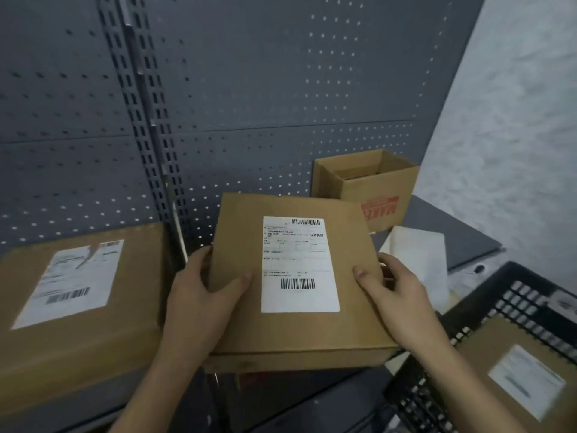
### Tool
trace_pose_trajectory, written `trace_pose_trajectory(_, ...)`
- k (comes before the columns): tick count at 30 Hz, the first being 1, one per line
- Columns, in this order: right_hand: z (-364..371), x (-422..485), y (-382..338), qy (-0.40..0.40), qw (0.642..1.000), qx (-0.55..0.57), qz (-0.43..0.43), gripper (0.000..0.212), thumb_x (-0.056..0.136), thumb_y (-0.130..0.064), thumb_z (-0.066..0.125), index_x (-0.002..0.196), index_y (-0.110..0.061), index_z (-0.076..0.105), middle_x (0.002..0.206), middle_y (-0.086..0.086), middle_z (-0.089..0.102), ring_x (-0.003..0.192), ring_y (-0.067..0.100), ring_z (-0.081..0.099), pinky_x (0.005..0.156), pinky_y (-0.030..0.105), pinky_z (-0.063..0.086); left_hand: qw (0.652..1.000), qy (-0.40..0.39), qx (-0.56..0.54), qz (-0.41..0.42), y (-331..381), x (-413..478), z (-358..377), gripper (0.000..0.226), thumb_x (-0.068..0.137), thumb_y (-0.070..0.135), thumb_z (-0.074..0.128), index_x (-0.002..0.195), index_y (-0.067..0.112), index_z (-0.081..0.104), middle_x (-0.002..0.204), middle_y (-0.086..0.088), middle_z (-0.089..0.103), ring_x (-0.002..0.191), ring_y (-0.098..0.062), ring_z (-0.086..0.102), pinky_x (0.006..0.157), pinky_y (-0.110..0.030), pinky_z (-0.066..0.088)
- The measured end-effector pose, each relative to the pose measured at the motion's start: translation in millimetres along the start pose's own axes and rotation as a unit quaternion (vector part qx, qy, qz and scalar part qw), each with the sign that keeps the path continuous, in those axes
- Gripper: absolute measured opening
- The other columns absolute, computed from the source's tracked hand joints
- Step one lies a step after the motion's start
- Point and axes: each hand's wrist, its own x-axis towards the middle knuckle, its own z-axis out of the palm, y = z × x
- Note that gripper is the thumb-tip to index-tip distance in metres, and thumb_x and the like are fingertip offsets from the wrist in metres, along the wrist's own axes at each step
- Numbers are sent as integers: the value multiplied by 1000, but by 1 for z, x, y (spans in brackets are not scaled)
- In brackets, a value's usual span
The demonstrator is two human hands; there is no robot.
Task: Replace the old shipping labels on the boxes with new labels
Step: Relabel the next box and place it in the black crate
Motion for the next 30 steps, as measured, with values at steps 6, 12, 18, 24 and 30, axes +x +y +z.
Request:
trace_pose_trajectory(6,-44,-39,9,86,996,-13,-6,28,90,-45,62,115,-40,51,96,-32,56,81,-21,56,57,4,43,996,-60,-42,40,15,-14,33,59,84,37,72,134,44,42,133,11,48,110,-9,50,82,-32,43)
trace_pose_trajectory(12,-109,-56,36,176,984,-23,34,35,89,-49,62,120,-43,48,102,-34,53,90,-13,57,65,11,42,982,-160,-65,70,51,-21,103,56,87,33,66,136,45,42,134,14,47,108,-2,50,81,-29,41)
trace_pose_trajectory(18,-192,-74,77,265,961,-9,73,32,91,-44,63,121,-40,52,102,-31,59,87,-20,56,65,10,49,957,-258,-89,102,96,-40,205,53,82,30,63,133,41,49,121,19,54,105,3,53,73,-22,41)
trace_pose_trajectory(24,-267,-91,127,329,934,-30,134,19,92,-44,61,106,-46,48,97,-26,60,83,-10,59,63,14,45,934,-335,-58,107,125,-66,316,49,91,15,58,135,35,50,119,14,56,97,-1,54,68,-22,39)
trace_pose_trajectory(30,-306,-98,194,379,900,-62,205,47,90,-48,63,130,-27,52,111,-15,59,103,8,58,86,34,51,891,-440,7,111,120,-93,401,33,91,21,56,119,39,57,102,21,65,93,-3,60,67,-26,44)
